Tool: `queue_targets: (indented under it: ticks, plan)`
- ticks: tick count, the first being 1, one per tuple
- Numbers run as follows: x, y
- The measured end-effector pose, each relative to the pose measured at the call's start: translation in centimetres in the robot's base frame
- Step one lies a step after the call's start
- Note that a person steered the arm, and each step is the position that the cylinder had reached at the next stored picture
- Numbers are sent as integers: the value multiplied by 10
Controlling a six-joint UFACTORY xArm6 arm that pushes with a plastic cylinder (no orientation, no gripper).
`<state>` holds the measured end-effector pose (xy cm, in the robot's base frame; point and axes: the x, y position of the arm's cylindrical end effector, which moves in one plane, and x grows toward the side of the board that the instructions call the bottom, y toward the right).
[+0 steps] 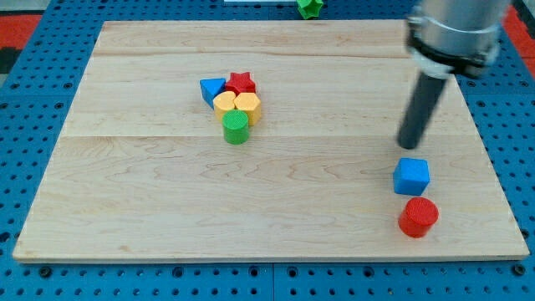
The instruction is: Slide the blue cube left to the green circle
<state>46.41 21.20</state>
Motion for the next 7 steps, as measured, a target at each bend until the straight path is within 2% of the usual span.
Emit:
queue_targets:
  ticks: [1,2,3,4,7]
  plan:
    - [17,36]
    - [47,26]
    - [64,-14]
    - [64,-53]
    - [30,-72]
